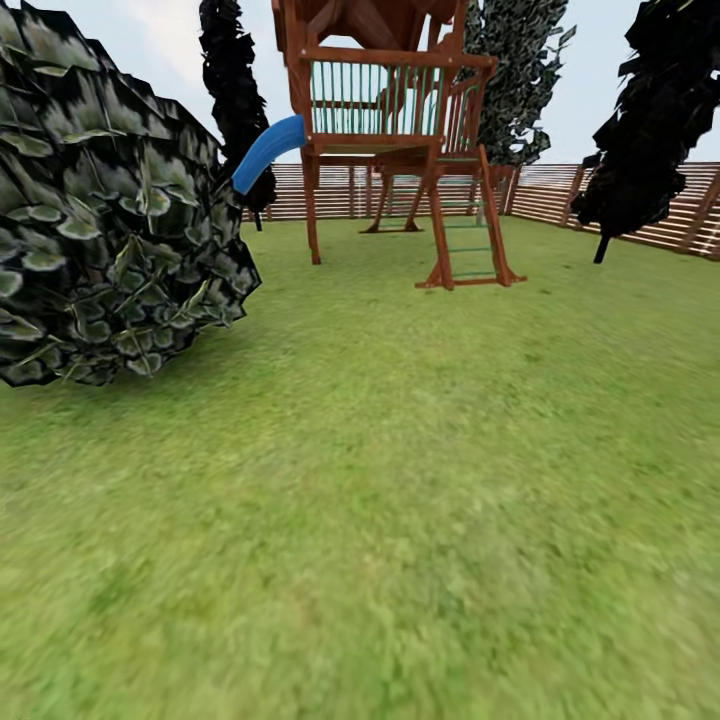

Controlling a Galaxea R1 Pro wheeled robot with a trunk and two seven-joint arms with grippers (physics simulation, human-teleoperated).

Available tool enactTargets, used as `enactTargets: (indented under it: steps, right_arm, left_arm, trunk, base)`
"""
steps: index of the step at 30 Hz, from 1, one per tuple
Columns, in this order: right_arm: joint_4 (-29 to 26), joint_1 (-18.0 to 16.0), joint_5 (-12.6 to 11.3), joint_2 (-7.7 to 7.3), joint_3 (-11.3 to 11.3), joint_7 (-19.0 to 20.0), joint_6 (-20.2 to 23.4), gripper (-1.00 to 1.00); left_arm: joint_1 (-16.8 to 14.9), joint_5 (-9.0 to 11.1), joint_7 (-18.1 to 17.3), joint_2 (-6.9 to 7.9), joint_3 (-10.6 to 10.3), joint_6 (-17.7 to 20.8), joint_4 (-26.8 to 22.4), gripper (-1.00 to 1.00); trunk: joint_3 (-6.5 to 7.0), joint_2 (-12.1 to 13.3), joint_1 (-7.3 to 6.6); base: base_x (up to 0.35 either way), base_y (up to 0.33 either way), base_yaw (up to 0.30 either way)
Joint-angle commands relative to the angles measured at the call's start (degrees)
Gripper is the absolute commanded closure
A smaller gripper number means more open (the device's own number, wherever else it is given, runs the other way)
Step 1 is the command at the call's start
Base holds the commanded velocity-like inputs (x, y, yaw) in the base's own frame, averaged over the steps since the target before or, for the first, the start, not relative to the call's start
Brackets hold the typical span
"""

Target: Take the three Easter eggs out of the wicker basket on the lawn in the garden, then place them on the lawn next to a single tree (choose any tree) so that all three eggs are next to the same tree and none are left in the basket.

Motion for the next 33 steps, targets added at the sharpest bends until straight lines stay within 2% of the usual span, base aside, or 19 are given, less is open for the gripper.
enactTargets:
  steps: [1, 27, 33]
  right_arm:
    - [0.03, -0.02, 0.32, -0.03, 0.05, 0.07, -0.19, -1.00]
    - [0.10, -0.02, 0.35, -0.06, 0.06, 0.04, -0.19, -1.00]
    - [0.12, -0.02, 0.32, -0.02, 0.05, 0.05, -0.19, -1.00]
  left_arm:
    - [-0.01, 0.08, 0.01, 0.00, 0.05, -0.03, -0.03, -1.00]
    - [-0.01, 0.08, 0.09, 0.06, 0.13, -0.03, 0.05, -1.00]
    - [-0.01, 0.03, 0.09, 0.00, 2.31, -0.03, 0.14, -1.00]
  trunk:
    - [-0.04, -0.02, 0.03]
    - [-0.04, -0.02, 0.03]
    - [-0.04, -0.02, 0.03]
  base:
    - [0.320, 0.000, 0.120]
    - [0.320, 0.000, 0.006]
    - [0.317, 0.000, 0.000]
